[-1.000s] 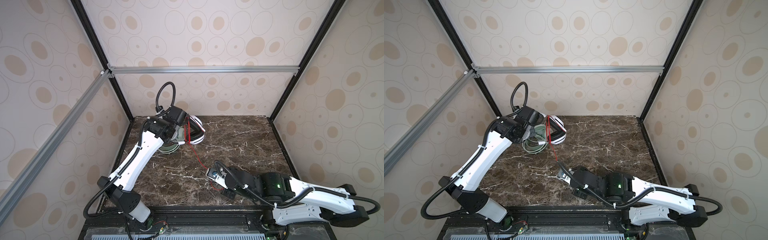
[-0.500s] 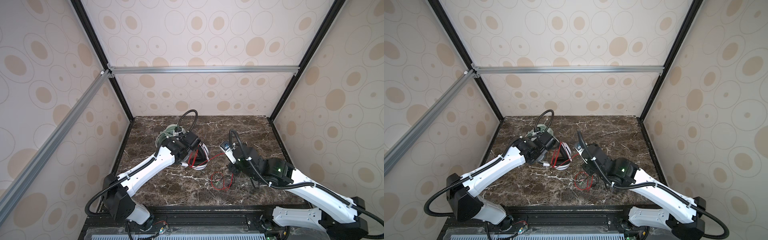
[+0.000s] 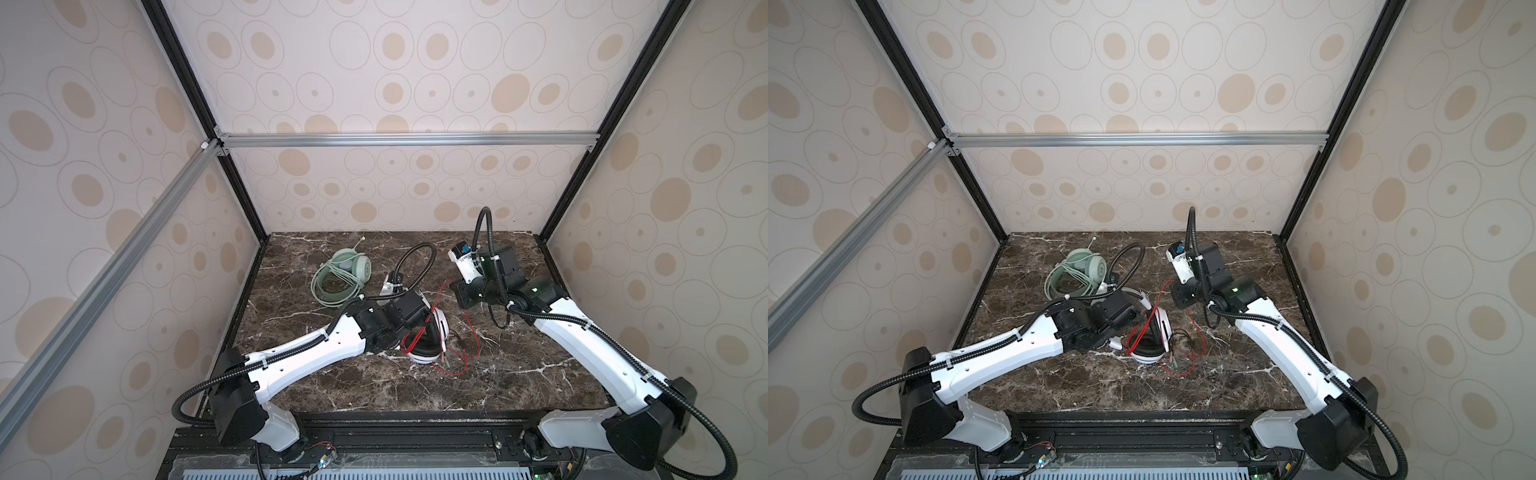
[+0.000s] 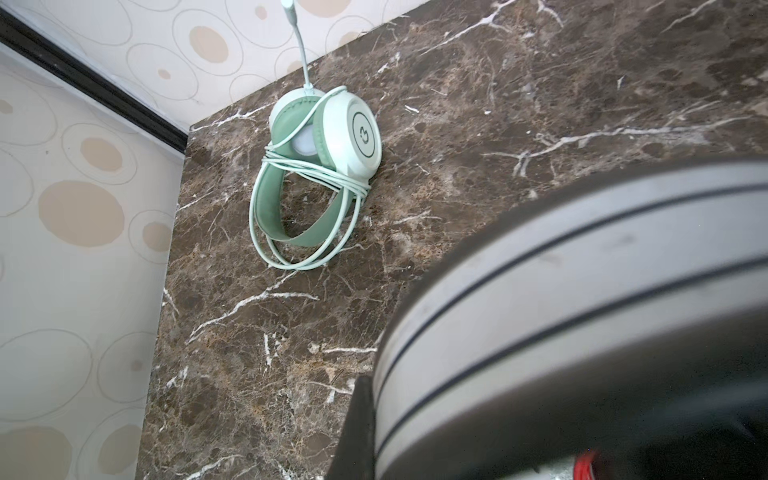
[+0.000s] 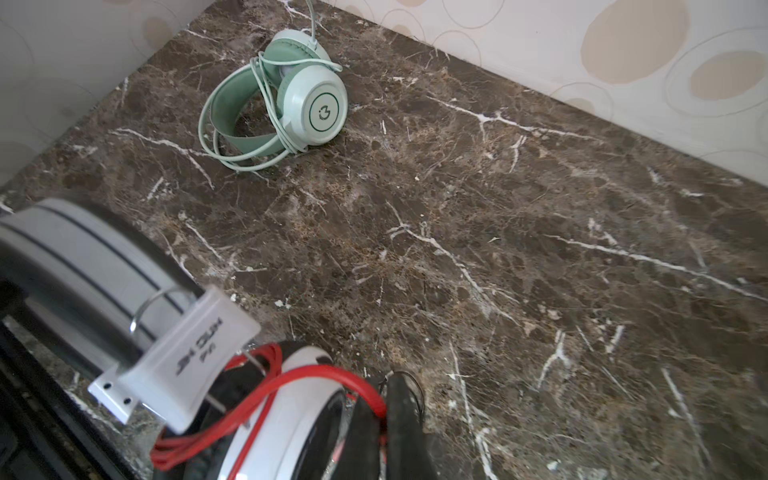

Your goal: Wrap the headphones

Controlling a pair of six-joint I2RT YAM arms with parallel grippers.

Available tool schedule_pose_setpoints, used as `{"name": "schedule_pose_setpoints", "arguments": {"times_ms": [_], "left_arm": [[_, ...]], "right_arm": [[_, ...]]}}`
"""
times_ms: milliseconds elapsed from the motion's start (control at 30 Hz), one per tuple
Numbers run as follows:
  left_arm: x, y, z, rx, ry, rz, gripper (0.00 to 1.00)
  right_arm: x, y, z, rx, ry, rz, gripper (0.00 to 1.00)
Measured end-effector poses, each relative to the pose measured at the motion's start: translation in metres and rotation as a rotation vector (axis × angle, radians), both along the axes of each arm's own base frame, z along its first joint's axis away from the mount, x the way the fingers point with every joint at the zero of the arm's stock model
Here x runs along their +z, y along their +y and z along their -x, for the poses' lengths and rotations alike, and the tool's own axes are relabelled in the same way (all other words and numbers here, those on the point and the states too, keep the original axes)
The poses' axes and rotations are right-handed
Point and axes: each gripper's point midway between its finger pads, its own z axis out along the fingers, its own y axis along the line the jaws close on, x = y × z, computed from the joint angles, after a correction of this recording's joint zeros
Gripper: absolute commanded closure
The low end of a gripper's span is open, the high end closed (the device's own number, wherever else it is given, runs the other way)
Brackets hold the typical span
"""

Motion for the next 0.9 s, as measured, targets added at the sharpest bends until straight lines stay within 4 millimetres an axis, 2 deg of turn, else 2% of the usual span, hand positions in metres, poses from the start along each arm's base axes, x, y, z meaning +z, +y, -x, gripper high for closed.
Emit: {"name": "schedule_pose_setpoints", "arguments": {"times_ms": [200, 467, 567, 633, 700, 733, 800, 900], "left_arm": [[0.007, -0.003, 0.005, -0.039, -0.001, 0.048, 1.00], [0.040, -0.005, 0.014, -0.101, -0.045, 0.186, 1.00], [0.044, -0.002, 0.015, -0.109, -0.047, 0.192, 1.00], [0.044, -0.001, 0.016, -0.111, -0.044, 0.185, 1.00], [0.044, -0.002, 0.016, -0.116, -0.040, 0.187, 1.00], [0.046, -0.003, 0.017, -0.121, -0.038, 0.194, 1.00], [0.049, -0.006, 0.018, -0.132, -0.035, 0.211, 1.00], [0.057, -0.006, 0.017, -0.141, -0.042, 0.238, 1.00]], "right_arm": [[-0.015, 0.007, -0.012, 0.008, 0.068, -0.102, 1.00], [-0.047, 0.017, -0.015, 0.028, 0.197, -0.233, 0.95], [-0.054, 0.026, -0.012, 0.052, 0.240, -0.280, 0.93], [-0.056, 0.029, -0.011, 0.064, 0.252, -0.306, 0.81], [-0.057, 0.031, -0.011, 0.069, 0.257, -0.323, 0.59], [-0.058, 0.031, -0.011, 0.066, 0.260, -0.332, 0.52], [-0.060, 0.031, -0.011, 0.066, 0.265, -0.345, 0.47], [-0.066, 0.029, -0.011, 0.060, 0.276, -0.360, 0.45]]}}
